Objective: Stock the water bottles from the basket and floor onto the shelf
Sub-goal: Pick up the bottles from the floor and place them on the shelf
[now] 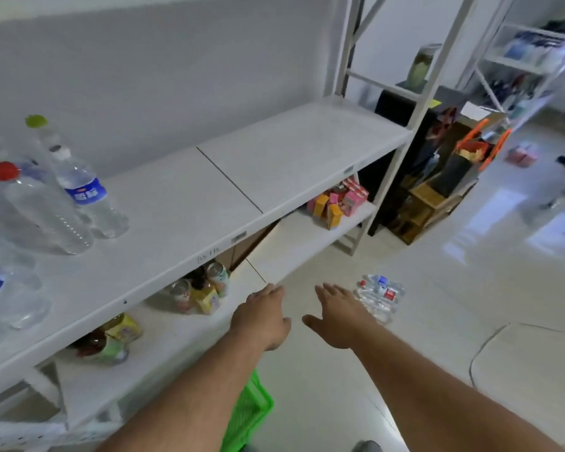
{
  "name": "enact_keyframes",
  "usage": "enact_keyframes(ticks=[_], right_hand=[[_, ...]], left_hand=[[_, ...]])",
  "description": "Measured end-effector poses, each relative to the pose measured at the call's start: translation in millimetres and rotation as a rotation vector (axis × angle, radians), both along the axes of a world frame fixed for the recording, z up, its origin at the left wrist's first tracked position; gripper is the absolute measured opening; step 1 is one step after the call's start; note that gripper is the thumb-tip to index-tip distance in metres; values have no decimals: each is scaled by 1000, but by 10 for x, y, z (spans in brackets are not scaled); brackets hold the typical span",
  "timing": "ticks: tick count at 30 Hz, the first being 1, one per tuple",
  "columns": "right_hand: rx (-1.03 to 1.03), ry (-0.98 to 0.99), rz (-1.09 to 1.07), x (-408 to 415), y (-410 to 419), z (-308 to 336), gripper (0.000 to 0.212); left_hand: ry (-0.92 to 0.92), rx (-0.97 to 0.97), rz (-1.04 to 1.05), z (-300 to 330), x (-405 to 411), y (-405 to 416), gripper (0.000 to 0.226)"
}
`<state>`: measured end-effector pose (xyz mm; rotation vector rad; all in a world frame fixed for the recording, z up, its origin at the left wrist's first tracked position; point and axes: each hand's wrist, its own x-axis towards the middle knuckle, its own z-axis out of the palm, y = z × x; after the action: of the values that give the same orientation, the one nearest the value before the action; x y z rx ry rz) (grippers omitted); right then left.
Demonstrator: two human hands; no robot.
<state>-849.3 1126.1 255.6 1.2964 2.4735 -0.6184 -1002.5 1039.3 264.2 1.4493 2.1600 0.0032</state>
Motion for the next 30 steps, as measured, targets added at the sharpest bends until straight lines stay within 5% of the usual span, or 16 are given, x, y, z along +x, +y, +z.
enact_keyframes(ticks=[15,30], right_hand=[[-45,-16,-102,2271,1177,-117,75],[-87,-153,-58,2585,2921,-412,64]], left_hand=[[-32,-142,30,-133,1970,1189,72],[-128,-170,102,-761,2163,2981,72]])
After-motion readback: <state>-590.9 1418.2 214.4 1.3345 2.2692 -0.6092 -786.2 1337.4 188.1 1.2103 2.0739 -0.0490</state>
